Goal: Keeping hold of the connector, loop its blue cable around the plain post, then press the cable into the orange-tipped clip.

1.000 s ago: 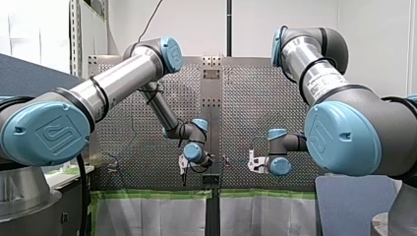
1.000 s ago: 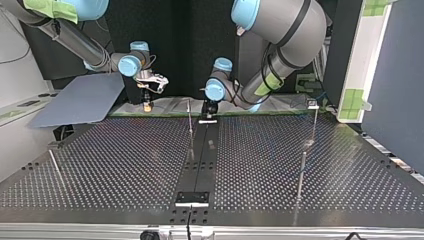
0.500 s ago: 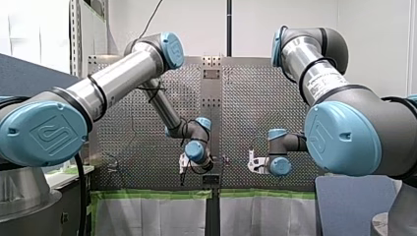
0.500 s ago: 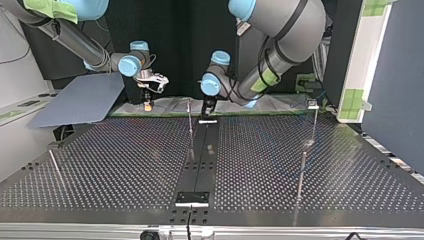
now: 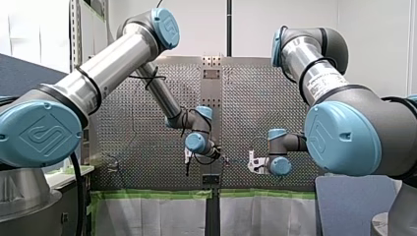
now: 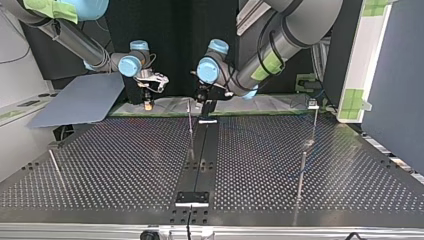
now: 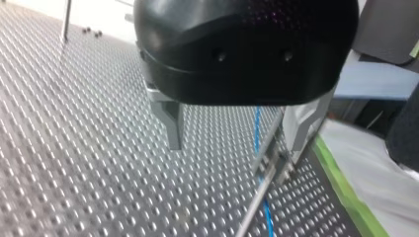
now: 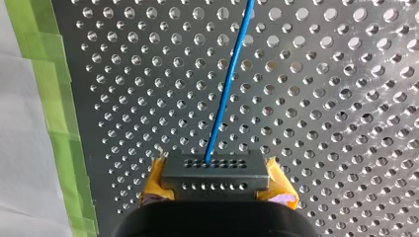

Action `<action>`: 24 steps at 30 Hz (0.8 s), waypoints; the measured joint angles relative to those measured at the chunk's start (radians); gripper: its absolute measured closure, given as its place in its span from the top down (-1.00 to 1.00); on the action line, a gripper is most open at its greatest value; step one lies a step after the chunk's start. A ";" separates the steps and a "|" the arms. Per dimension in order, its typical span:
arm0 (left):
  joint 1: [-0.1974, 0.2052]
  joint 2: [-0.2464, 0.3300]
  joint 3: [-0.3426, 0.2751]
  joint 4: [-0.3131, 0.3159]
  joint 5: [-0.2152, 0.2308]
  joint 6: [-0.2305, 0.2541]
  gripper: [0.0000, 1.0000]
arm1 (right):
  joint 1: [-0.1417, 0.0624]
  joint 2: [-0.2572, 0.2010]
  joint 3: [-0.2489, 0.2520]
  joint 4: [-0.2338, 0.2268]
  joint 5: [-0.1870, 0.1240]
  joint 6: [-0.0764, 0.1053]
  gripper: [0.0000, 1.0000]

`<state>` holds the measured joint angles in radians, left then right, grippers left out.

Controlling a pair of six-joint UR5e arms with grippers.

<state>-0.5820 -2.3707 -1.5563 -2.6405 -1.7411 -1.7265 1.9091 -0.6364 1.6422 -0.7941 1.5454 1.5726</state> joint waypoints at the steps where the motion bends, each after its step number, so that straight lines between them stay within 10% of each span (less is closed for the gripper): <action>1: -0.005 0.006 -0.010 0.004 0.000 0.001 1.00 | 0.000 0.000 0.000 0.001 0.000 0.000 -1.00; 24: -0.089 0.017 -0.169 0.073 0.010 -0.061 1.00 | 0.000 0.000 0.000 0.002 -0.001 0.000 -1.00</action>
<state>-0.6715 -2.3534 -1.7257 -2.5670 -1.7314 -1.7872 1.9091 -0.6363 1.6423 -0.7918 1.5445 1.5723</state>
